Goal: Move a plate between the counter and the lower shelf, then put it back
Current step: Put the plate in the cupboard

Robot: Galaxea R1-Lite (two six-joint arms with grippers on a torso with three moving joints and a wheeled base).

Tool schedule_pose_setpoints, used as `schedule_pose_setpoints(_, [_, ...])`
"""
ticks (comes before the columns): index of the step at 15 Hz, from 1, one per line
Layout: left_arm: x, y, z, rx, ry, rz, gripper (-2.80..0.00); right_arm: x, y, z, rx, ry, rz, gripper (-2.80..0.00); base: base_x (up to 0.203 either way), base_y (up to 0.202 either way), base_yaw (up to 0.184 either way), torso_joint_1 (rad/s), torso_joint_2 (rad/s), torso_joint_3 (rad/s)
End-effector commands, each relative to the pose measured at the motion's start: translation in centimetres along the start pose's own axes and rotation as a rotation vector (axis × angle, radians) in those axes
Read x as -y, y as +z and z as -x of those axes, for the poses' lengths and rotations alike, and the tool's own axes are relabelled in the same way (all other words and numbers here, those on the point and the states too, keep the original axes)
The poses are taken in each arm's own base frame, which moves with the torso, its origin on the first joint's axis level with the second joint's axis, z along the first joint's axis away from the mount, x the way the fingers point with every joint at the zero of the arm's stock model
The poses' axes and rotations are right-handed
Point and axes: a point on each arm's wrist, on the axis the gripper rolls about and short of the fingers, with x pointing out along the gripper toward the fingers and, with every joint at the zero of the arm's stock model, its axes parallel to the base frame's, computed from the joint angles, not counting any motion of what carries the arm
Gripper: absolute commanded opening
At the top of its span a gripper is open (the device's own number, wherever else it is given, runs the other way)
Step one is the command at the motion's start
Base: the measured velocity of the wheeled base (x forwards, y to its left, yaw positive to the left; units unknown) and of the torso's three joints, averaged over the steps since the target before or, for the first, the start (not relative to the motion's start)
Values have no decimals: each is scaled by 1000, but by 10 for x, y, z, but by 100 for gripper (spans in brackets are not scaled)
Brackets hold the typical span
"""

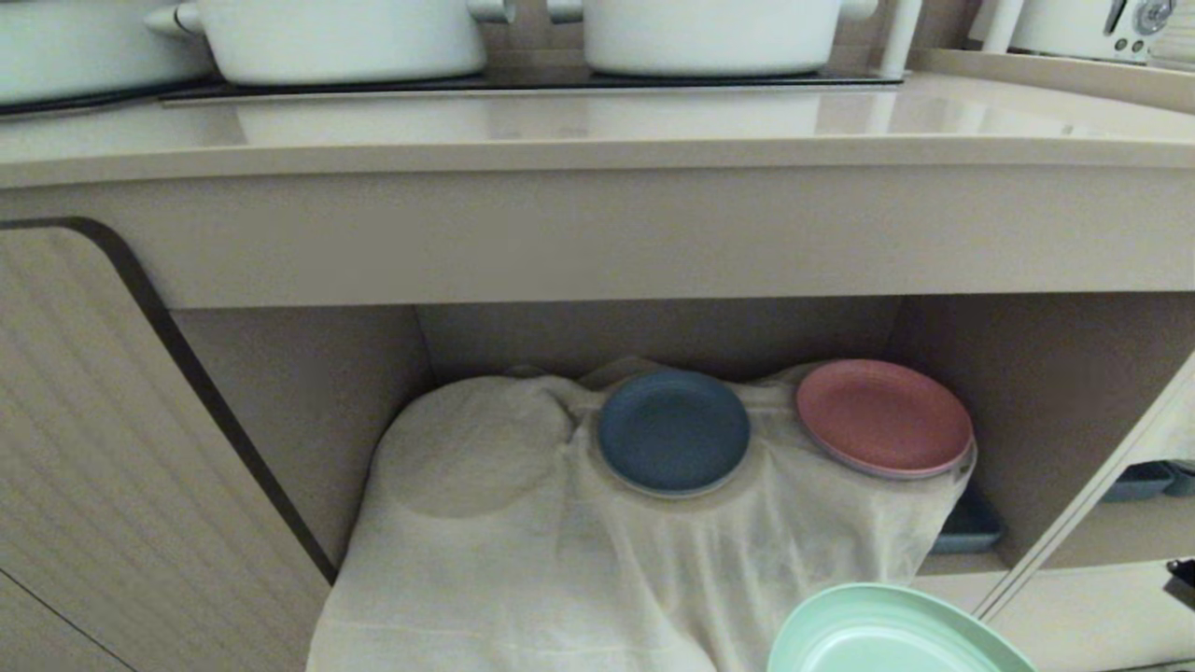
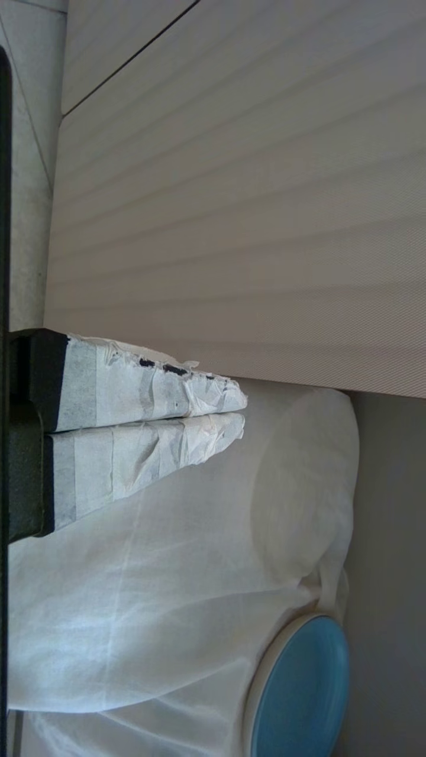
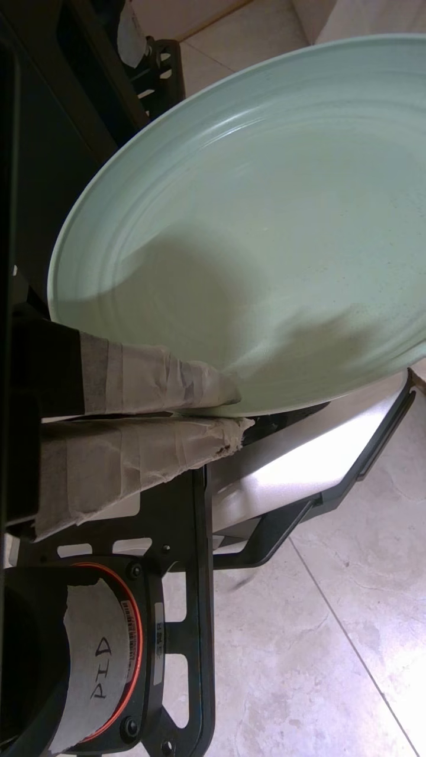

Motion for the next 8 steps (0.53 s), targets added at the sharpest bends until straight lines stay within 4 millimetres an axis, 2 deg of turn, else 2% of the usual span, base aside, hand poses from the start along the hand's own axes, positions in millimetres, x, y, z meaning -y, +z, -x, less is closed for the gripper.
schedule_pose_setpoints(1, [0, 0, 0, 1, 1, -1, -280, 0, 0, 0, -3, -2, -6, -280, 0, 0, 0, 7, -6, 46])
schedule_pose_setpoints(8, [0, 0, 0, 2, 1, 1, -280, 0, 0, 0, -2, 0, -4, -280, 0, 0, 0, 1, 2, 12])
